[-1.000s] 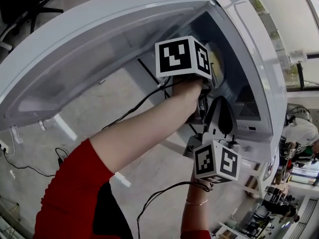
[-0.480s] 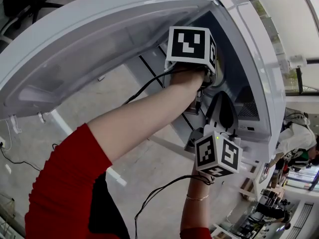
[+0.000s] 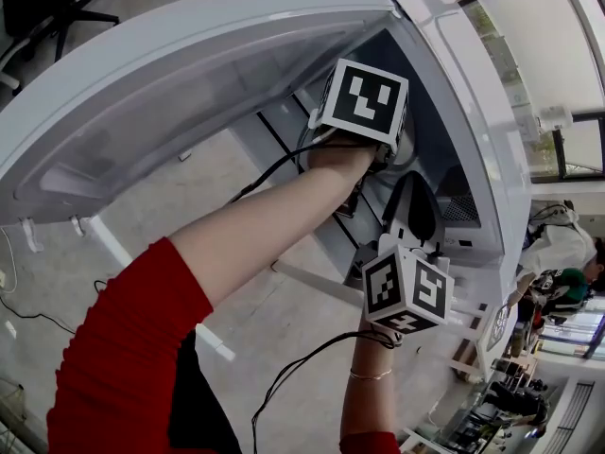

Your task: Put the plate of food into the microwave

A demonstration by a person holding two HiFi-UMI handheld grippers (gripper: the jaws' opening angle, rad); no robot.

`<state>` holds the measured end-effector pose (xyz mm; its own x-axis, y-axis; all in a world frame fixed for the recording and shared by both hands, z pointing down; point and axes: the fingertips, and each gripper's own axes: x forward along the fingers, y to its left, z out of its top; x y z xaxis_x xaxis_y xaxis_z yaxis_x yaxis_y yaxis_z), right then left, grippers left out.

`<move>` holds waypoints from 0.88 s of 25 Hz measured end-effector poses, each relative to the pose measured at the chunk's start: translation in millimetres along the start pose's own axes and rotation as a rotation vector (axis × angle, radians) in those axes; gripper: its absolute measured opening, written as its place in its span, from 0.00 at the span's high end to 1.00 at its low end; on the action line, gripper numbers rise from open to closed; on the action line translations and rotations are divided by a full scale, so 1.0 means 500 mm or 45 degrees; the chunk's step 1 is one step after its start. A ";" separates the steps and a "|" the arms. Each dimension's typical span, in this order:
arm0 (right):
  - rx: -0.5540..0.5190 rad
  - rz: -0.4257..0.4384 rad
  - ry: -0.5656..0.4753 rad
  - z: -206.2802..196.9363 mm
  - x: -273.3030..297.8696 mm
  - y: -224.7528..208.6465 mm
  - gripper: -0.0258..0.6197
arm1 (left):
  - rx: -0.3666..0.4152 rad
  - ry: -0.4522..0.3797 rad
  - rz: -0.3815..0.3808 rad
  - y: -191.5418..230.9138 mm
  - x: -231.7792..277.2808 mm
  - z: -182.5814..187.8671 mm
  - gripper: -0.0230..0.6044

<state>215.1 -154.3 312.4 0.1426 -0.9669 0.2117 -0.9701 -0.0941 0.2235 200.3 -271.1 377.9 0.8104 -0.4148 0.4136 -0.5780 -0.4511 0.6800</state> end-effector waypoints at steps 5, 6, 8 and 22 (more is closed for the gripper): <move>0.014 -0.005 -0.009 0.001 -0.001 -0.006 0.94 | 0.143 0.000 0.023 -0.006 0.006 0.001 0.81; 0.016 -0.006 -0.010 0.000 -0.001 -0.007 0.94 | 0.173 -0.001 0.037 -0.006 0.006 0.001 0.81; 0.021 -0.008 -0.011 -0.001 -0.003 -0.007 0.94 | 0.244 -0.003 0.071 -0.005 0.006 0.000 0.80; 0.057 -0.001 -0.025 0.004 0.000 -0.006 0.94 | 0.678 -0.021 0.247 0.013 0.010 0.003 0.74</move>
<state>217.7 -154.3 309.8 0.1399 -0.9713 0.1926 -0.9779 -0.1050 0.1806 200.7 -277.5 383.4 0.6853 -0.5403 0.4883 -0.6882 -0.6997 0.1916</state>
